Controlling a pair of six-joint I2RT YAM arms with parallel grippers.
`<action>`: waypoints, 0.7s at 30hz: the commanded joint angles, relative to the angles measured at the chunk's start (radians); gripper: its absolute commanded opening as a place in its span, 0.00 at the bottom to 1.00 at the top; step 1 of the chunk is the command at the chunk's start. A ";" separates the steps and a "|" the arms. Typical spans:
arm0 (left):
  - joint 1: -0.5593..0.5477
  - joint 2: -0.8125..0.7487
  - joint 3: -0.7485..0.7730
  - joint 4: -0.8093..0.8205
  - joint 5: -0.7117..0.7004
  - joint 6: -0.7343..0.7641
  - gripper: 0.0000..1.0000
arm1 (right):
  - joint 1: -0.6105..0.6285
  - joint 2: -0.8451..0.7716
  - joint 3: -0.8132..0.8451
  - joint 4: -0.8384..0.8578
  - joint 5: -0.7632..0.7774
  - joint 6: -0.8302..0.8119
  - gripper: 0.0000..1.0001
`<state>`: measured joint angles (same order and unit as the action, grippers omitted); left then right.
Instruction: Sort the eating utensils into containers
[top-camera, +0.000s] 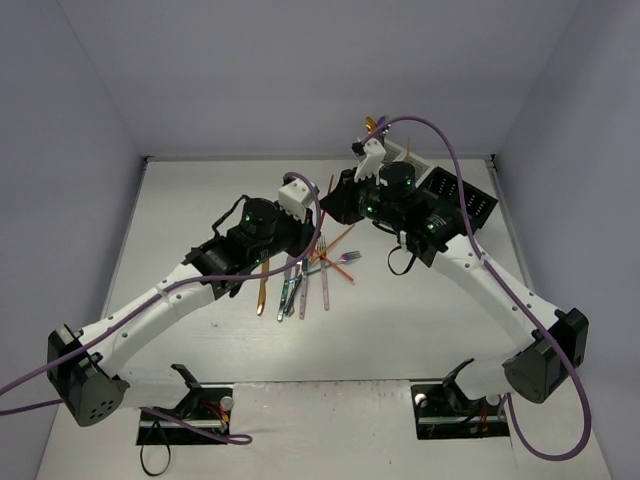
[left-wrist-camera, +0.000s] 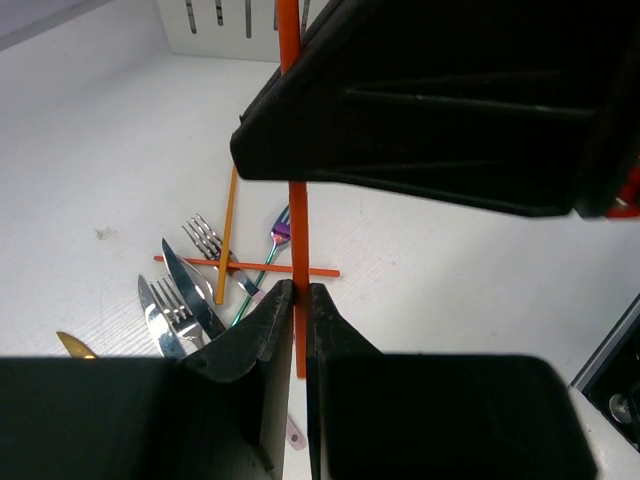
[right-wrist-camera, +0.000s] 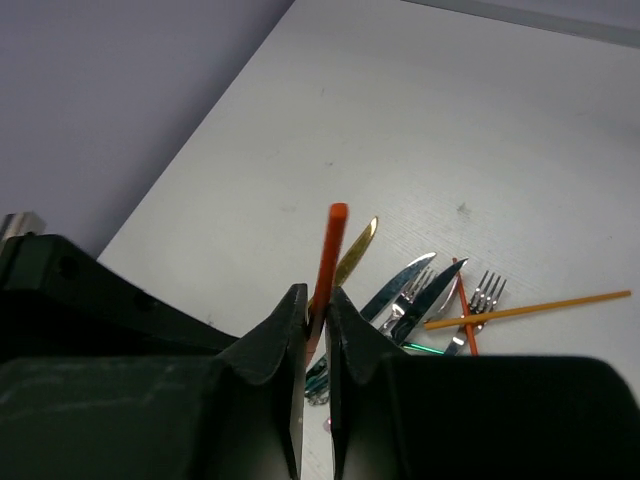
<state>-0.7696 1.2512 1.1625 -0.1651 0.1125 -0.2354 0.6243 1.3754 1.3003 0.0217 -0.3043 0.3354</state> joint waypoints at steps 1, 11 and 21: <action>-0.004 0.000 0.036 0.046 -0.031 0.008 0.03 | -0.007 0.000 0.031 0.073 0.075 -0.056 0.00; 0.010 -0.010 -0.001 -0.037 -0.227 -0.048 0.57 | -0.107 0.057 0.117 0.070 0.168 -0.174 0.00; 0.112 -0.097 -0.126 -0.229 -0.274 -0.126 0.83 | -0.369 0.259 0.324 0.123 0.300 -0.326 0.00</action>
<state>-0.7059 1.2211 1.0652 -0.3083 -0.1304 -0.3089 0.3386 1.5516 1.5131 0.0312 -0.0830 0.0871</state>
